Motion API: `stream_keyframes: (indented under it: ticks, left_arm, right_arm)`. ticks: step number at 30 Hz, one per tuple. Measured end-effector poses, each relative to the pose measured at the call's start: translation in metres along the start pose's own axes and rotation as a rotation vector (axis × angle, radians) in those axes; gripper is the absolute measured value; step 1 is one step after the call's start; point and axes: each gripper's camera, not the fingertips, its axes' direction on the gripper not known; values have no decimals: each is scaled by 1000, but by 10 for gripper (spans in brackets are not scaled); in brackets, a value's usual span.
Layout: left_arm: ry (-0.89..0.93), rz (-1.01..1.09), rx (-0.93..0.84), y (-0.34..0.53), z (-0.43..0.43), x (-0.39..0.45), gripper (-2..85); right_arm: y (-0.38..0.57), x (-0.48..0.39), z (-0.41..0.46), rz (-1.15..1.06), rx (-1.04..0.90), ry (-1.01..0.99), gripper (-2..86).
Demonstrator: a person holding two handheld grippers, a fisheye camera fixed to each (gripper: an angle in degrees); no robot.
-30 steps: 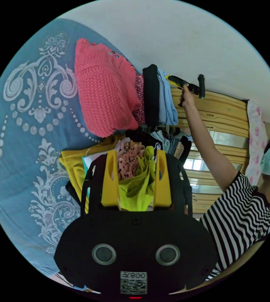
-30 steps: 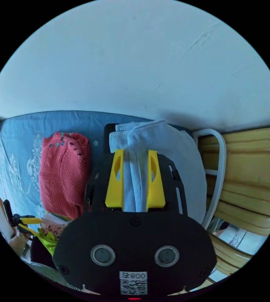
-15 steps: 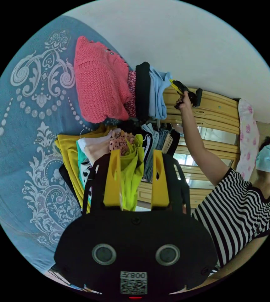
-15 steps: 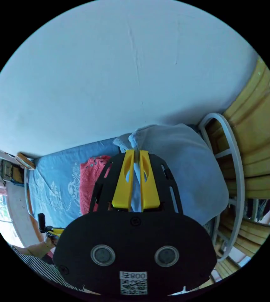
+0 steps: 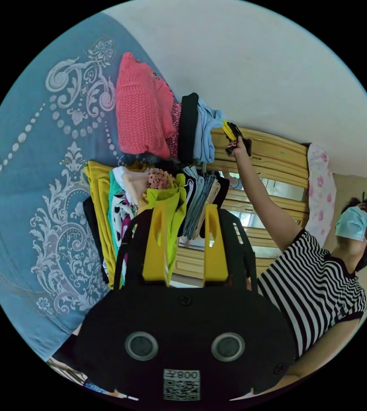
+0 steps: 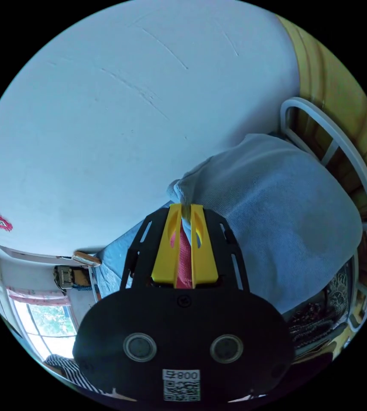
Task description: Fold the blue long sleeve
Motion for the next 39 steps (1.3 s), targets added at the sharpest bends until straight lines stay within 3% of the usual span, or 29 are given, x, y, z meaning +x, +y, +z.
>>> stream_keyframes:
  ticks: [11,18,31,39]
  left_arm:
    - [24,-14,8,48,-13,49,127]
    - [-6,31,-23,85,-17,107,121]
    - [-29,290,29,156,-77,260,122]
    - [-119,546,178,258,-189,399,142]
  right_arm:
    - [51,13,-21,94,27,-194,36]
    - [97,-15,-42,50,29,-177,24]
    - [307,-229,-230,-501,214,-284,18]
    - [461,-399,-288,-727,256,-438,17]
